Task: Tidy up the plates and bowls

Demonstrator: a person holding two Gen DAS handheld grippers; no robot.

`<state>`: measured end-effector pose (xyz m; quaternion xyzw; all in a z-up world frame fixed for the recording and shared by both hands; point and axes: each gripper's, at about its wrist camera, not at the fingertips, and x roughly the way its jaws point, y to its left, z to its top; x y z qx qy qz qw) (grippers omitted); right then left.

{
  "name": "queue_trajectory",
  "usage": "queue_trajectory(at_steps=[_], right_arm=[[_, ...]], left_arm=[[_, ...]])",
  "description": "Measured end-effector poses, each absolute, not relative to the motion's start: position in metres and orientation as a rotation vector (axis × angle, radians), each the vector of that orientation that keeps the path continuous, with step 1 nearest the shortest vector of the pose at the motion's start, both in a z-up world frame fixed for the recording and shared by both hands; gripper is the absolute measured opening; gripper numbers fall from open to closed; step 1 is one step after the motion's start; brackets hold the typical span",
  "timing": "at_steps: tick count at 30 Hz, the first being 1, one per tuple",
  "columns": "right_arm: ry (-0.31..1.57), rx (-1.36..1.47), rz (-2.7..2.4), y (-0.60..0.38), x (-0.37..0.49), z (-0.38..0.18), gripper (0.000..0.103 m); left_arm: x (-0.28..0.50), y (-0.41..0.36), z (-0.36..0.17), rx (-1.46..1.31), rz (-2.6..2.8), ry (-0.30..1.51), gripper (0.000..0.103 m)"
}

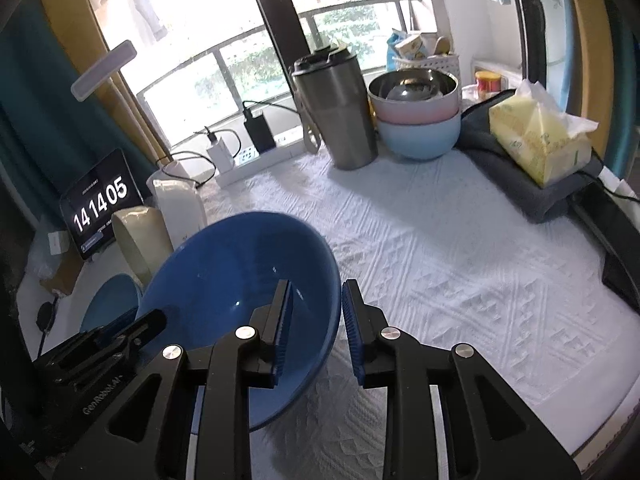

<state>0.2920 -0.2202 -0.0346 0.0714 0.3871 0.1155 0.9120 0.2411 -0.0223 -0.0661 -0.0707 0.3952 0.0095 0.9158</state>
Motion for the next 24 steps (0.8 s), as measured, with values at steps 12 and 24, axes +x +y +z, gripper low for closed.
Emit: queue_trajectory(at_steps=[12,24], right_arm=[[0.738,0.151,0.267,-0.212,0.292,-0.010,0.027],[0.728,0.105,0.337,-0.169,0.296,0.001,0.027]], left_arm=[[0.237,-0.005,-0.050,-0.150,0.029,0.768,0.028],[0.235,0.026,-0.036,-0.161,0.051,0.714,0.038]])
